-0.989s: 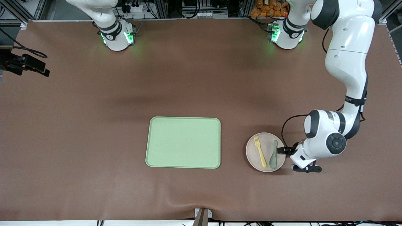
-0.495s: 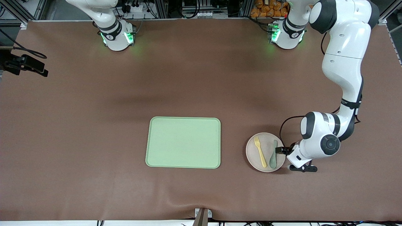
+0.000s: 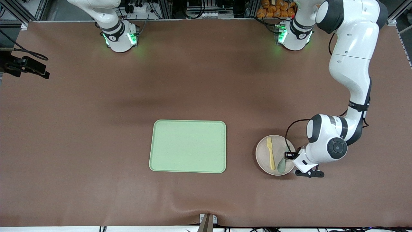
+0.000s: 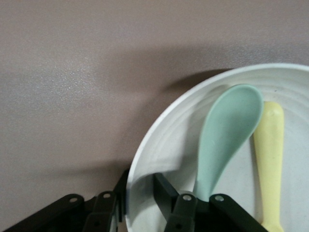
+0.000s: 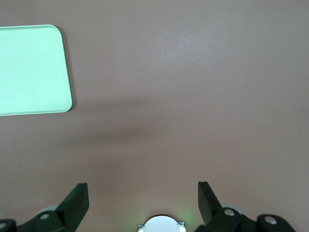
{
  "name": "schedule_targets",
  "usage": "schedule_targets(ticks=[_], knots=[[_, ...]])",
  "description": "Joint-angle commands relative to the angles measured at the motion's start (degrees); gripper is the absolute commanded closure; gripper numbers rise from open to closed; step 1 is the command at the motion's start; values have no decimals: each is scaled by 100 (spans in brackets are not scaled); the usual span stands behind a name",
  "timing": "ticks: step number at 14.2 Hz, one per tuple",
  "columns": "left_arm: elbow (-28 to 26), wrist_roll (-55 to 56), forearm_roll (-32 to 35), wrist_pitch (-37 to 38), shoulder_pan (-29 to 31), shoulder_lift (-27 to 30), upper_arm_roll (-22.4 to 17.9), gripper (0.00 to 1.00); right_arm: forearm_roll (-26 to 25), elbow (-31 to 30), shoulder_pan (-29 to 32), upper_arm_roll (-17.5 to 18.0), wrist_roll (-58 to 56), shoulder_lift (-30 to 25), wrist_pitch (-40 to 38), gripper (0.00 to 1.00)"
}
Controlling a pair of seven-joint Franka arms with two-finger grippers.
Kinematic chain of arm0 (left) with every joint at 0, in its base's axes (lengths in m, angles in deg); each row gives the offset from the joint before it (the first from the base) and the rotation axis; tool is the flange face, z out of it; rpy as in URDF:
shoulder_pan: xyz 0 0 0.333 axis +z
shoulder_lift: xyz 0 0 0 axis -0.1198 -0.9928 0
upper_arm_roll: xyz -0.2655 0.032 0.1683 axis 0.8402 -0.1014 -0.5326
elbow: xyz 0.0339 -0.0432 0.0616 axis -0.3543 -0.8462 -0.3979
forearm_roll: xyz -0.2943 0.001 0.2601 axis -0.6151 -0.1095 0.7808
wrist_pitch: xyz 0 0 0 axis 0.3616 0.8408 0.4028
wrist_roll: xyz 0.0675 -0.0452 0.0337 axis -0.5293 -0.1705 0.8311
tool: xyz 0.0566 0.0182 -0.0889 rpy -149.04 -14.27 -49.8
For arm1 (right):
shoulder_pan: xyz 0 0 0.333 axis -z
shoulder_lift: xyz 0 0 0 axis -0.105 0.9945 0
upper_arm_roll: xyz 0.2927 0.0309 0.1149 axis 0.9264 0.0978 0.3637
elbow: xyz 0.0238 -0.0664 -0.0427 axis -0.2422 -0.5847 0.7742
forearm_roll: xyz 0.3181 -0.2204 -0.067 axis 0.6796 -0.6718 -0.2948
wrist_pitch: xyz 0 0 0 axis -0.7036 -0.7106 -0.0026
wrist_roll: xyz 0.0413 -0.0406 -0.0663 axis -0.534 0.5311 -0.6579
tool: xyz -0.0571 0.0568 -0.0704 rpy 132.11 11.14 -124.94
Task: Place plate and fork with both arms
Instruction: 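Grip the plate rim with the left gripper and lift it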
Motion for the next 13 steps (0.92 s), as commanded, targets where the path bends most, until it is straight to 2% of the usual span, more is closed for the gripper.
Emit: schedule_targets(ticks=[1, 10, 13], knots=[[-4, 90, 116, -33, -18, -12, -6, 100, -56, -33, 40, 42, 26, -44, -5, 0], [5, 2, -146, 221, 166, 383, 81, 100, -47, -42, 40, 42, 26, -44, -23, 0], [5, -24, -516, 345, 368, 542, 379, 100, -47, -42, 31, 42, 26, -44, -23, 0]])
